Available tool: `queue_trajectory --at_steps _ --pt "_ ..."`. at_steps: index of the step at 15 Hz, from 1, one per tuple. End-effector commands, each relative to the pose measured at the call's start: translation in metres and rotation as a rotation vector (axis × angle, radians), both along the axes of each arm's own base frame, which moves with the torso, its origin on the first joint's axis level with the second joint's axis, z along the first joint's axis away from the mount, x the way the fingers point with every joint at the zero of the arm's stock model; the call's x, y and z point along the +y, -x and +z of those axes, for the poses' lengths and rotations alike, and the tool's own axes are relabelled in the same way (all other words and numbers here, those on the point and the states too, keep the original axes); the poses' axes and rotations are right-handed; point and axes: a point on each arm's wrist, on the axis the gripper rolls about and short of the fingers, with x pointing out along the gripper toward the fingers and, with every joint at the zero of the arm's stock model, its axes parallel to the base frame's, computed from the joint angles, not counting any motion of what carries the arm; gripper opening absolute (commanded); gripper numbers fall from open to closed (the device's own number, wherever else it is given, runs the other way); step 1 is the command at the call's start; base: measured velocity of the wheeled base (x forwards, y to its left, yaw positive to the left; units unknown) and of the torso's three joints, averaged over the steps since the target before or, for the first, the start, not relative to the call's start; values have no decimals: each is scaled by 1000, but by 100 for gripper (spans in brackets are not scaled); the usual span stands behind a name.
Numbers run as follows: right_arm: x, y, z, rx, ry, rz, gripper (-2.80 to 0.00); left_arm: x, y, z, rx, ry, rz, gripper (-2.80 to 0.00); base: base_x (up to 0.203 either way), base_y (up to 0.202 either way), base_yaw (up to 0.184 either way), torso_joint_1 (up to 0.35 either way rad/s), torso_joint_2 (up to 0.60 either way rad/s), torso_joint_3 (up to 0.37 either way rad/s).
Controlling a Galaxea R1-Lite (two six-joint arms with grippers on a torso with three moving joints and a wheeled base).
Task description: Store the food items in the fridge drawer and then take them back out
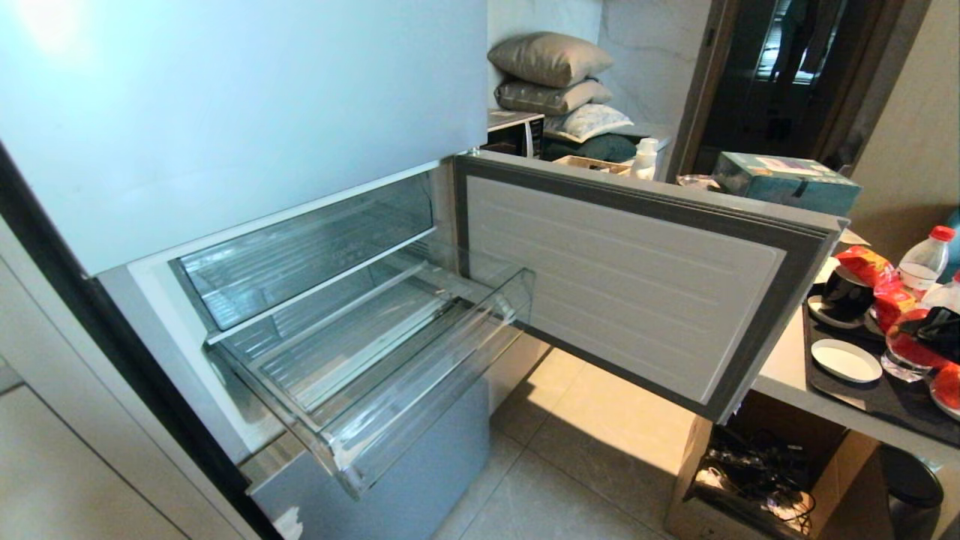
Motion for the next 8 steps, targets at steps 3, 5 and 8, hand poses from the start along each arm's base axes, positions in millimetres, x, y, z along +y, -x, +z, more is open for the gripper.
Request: queue_trajectory --at_steps 3,5,8 --pt "-20 -37 -35 29 -35 39 -280 0 0 0 1 0 0 -280 0 0 0 0 0 0" --pt "-25 -50 -46 30 -48 64 -280 0 0 0 1 0 0 -280 0 0 0 0 0 0" --pt "-26 -68 -58 32 -52 88 -280 0 0 0 1 0 0 -280 0 0 0 0 0 0"
